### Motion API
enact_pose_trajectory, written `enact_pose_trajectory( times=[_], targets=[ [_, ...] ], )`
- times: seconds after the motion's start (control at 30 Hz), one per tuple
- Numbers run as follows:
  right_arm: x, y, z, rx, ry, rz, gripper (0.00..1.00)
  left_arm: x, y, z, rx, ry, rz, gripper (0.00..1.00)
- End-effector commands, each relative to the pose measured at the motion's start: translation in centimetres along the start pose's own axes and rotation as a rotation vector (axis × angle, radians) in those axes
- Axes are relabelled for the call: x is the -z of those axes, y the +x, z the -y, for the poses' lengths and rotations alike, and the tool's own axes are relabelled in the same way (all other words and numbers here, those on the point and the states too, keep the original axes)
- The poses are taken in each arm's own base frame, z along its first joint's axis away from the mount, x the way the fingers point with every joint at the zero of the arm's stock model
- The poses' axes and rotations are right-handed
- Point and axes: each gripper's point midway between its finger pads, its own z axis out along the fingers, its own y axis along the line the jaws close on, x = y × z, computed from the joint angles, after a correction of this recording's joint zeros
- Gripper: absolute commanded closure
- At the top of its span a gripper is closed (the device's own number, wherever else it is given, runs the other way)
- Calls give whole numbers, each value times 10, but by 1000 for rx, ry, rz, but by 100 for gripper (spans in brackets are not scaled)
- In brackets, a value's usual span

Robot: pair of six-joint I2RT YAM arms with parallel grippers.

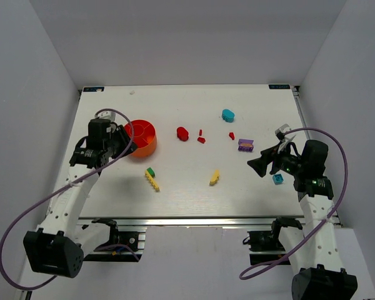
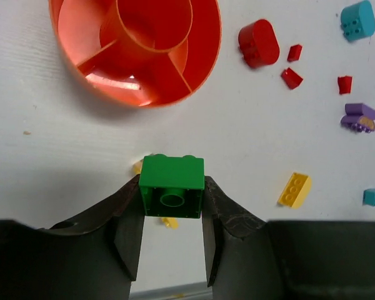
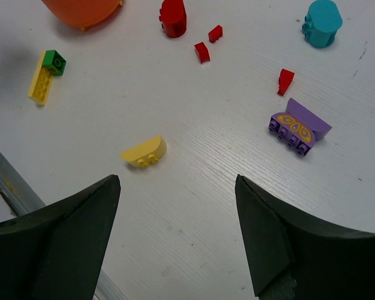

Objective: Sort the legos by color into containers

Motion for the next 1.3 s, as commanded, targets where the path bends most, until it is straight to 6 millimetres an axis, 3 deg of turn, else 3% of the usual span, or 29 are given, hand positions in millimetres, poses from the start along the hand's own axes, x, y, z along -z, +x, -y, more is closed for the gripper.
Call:
enact_pose_trajectory(
  times=[0.0, 0.2, 0.4, 0.7, 0.83, 0.87, 1.27],
  targets=[
    [0, -6, -2, 27, -15, 24, 21, -21, -15, 8, 28, 25, 21, 96],
    [-1, -4, 0, 23, -10, 20, 21, -42, -39, 15, 45, 38, 83, 94],
    [-2, -2, 0, 18, -15, 17, 21, -47, -55, 18, -16, 49, 141, 90],
    [-3, 0, 1, 10, -13, 10, 21, -57, -42, -9, -122, -30, 159, 78],
    [-4, 0, 1, 2, -17, 6, 20, -59, -34, -11, -148, -32, 143, 77],
    [-4, 0, 2, 2, -16, 6, 20, -62, -34, -20, -147, -75, 148, 76],
    [-5, 2, 2, -2, -19, 0, 19, -82, -31, -24, -177, -83, 120, 58]
  ],
)
